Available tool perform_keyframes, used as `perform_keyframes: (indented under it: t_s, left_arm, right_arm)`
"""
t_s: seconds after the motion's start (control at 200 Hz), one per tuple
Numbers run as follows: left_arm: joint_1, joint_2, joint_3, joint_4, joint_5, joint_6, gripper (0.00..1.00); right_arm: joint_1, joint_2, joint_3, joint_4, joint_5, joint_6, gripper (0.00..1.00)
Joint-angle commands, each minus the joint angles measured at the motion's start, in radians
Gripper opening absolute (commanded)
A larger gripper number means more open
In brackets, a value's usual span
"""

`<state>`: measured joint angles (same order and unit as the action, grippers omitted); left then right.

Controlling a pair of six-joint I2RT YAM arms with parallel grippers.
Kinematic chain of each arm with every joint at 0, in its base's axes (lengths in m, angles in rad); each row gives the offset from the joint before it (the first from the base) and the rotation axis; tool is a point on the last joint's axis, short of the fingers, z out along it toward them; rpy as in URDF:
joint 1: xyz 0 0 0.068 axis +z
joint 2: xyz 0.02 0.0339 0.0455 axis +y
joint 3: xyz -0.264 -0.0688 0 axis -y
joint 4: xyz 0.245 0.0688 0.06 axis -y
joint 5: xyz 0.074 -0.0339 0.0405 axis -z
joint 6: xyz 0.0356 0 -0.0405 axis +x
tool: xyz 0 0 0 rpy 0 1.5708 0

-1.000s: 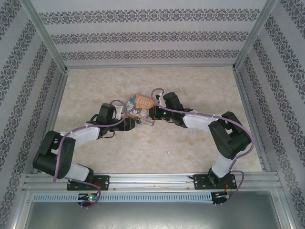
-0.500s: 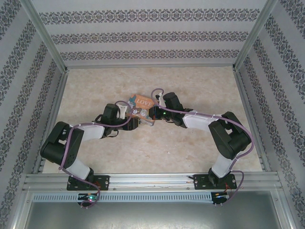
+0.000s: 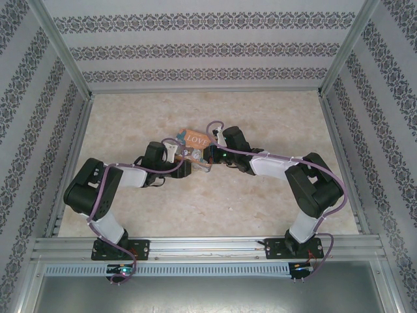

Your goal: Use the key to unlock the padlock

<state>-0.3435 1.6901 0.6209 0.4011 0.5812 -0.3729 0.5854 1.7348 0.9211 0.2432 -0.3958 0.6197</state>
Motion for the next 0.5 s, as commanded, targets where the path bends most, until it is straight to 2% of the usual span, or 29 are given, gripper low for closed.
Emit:
perform_keyframes:
  t_s: [0.0, 0.5]
  left_arm:
    - [-0.012, 0.032, 0.023, 0.067, 0.016, 0.02, 0.49]
    - [-0.036, 0.061, 0.018, 0.121, 0.046, 0.006, 0.48]
  right_arm:
    - [0.01, 0.031, -0.019, -0.098, 0.054, -0.028, 0.0]
    - [0.011, 0.046, -0.011, -0.097, 0.052, -0.027, 0.0]
